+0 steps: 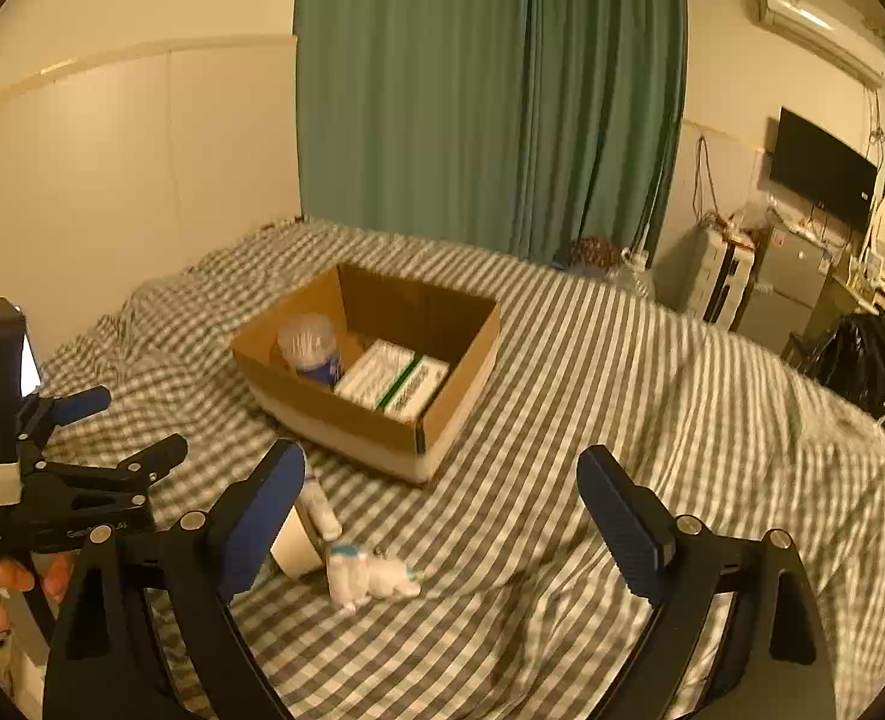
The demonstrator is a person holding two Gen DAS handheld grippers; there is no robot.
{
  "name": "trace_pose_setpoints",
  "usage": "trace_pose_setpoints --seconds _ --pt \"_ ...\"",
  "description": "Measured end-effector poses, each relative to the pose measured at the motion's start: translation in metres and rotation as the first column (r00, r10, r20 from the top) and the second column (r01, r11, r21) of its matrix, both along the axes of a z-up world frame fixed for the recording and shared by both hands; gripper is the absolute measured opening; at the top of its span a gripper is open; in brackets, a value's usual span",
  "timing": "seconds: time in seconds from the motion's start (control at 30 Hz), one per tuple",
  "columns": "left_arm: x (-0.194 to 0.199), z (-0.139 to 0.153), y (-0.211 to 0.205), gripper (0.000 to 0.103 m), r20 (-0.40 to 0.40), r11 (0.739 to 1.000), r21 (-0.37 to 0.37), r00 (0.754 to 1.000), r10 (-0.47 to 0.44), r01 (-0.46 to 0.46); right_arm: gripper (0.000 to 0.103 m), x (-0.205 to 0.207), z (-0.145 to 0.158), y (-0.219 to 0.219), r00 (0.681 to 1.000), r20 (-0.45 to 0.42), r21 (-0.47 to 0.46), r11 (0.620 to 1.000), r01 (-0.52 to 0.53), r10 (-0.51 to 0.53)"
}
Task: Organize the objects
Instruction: 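Place the white figurine with the right tool while the left tool places the clip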
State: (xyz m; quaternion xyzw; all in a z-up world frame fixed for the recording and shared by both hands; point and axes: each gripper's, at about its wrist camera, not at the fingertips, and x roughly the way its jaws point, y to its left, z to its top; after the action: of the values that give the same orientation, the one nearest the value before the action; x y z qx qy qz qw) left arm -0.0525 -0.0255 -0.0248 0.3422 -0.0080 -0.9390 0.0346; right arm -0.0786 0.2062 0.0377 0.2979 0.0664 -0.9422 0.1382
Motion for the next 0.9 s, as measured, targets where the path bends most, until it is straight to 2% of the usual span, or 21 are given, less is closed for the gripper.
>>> trace_pose_setpoints --seconds 0.1,0.27,0.37,0.5,0.63,0.7,0.77,0.8,0.9 --pt "0.008 -0.024 -0.004 0.100 0.035 1.000 -0.003 0.999 0.020 -0.020 0.093 -0.002 -0.028 -0.001 0.999 0.033 -0.008 1.000 -0.001 0.002" --pt "0.014 -0.069 -0.004 0.100 0.124 1.000 0.003 0.992 0.020 -0.021 0.093 -0.009 -0.073 -0.007 0.996 0.091 0.068 0.998 0.003 -0.009" --pt "0.015 -0.089 0.004 0.100 0.183 1.000 0.004 0.983 -0.017 0.016 0.093 -0.013 -0.095 -0.005 0.990 0.141 0.056 0.998 -0.006 -0.002" --pt "0.018 -0.098 0.021 0.100 0.215 0.993 0.038 0.970 -0.114 0.108 0.093 -0.019 -0.115 -0.003 0.981 0.196 0.059 0.998 0.001 -0.013" --pt "0.015 -0.112 0.036 0.100 0.258 0.989 -0.001 0.956 -0.143 0.148 0.093 -0.022 -0.121 -0.001 0.975 0.221 0.039 0.999 0.005 -0.013" --pt "0.014 -0.115 0.038 0.094 0.269 0.986 0.016 0.950 -0.161 0.163 0.093 -0.021 -0.123 -0.002 0.974 0.225 0.033 0.999 0.000 -0.007" --pt "0.013 -0.117 0.041 0.072 0.283 0.978 0.073 0.936 -0.208 0.196 0.093 -0.020 -0.125 -0.005 0.973 0.229 0.034 0.999 -0.006 -0.002" --pt "0.014 -0.117 0.041 0.067 0.287 0.976 0.087 0.934 -0.214 0.198 0.093 -0.019 -0.126 -0.006 0.973 0.233 0.033 0.999 -0.010 0.002" --pt "0.020 -0.112 0.042 0.066 0.277 0.978 0.079 0.938 -0.209 0.195 0.093 -0.017 -0.129 -0.010 0.969 0.247 0.016 0.999 -0.031 0.026"
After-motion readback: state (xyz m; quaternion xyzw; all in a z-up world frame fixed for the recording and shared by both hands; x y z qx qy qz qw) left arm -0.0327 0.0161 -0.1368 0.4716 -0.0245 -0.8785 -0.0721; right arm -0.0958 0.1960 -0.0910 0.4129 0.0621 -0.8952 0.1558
